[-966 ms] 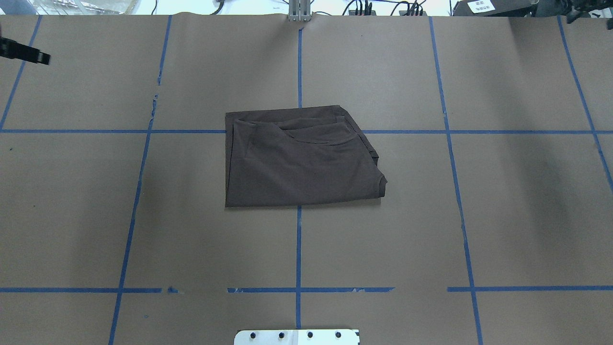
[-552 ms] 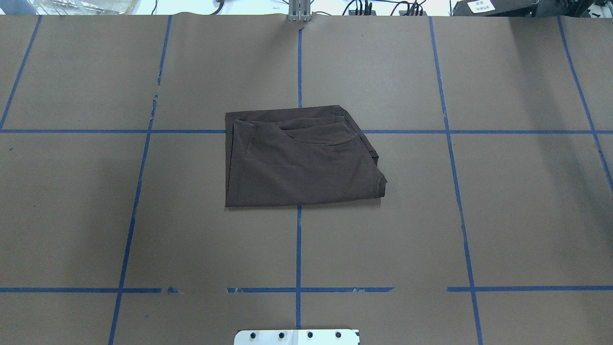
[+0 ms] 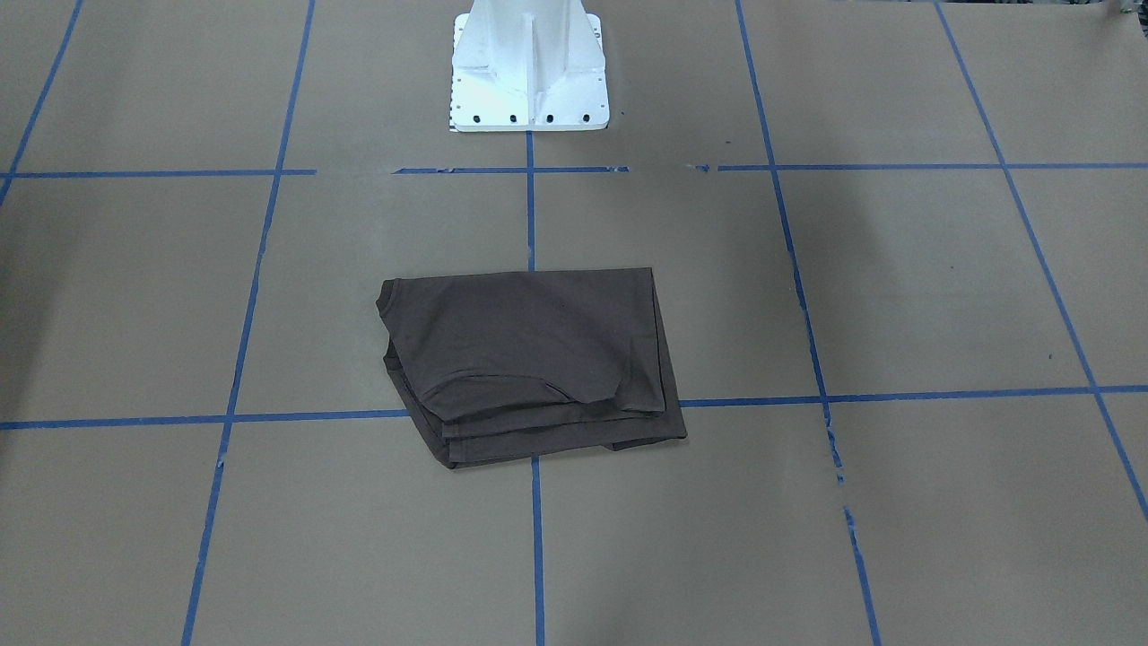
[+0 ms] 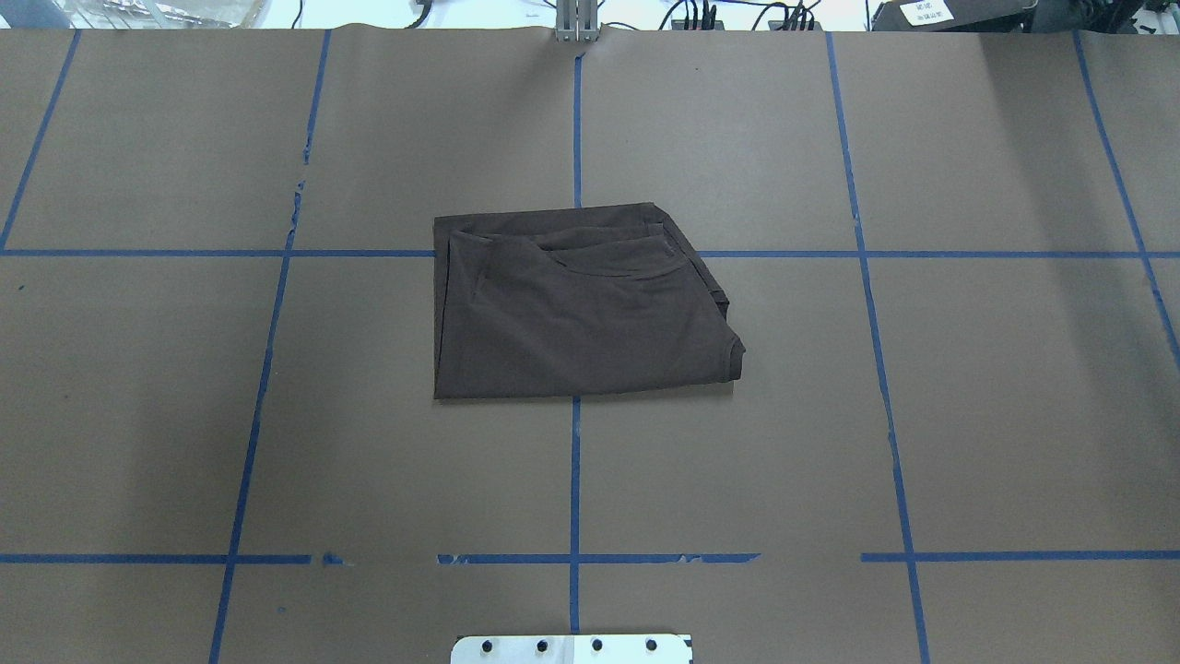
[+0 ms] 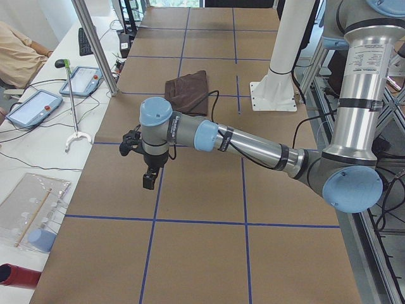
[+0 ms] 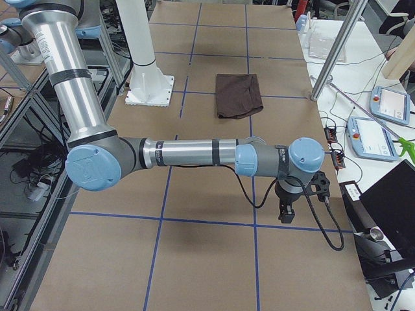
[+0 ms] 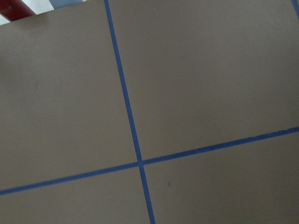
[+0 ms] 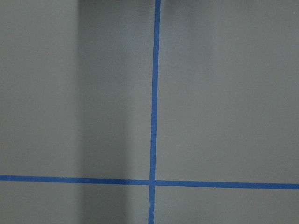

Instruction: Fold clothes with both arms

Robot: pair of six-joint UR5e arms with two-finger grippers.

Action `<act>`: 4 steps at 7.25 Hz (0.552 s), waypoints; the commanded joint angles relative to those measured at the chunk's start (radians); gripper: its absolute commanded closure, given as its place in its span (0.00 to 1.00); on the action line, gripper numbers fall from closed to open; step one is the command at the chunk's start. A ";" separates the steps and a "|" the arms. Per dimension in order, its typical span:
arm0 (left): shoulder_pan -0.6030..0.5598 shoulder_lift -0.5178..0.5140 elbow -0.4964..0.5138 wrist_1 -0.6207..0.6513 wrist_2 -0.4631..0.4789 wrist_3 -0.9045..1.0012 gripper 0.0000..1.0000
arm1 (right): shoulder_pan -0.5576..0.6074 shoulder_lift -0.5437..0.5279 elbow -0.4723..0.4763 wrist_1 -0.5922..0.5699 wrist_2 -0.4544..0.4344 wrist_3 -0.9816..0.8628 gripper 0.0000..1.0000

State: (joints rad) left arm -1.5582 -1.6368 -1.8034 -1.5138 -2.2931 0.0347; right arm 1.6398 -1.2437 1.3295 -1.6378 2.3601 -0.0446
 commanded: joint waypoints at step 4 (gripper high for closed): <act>0.003 0.058 0.018 -0.025 -0.045 0.002 0.00 | -0.006 -0.063 0.060 0.042 -0.004 0.006 0.00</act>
State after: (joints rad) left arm -1.5556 -1.5907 -1.7951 -1.5256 -2.3272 0.0351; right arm 1.6339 -1.2934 1.3803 -1.6095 2.3521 -0.0402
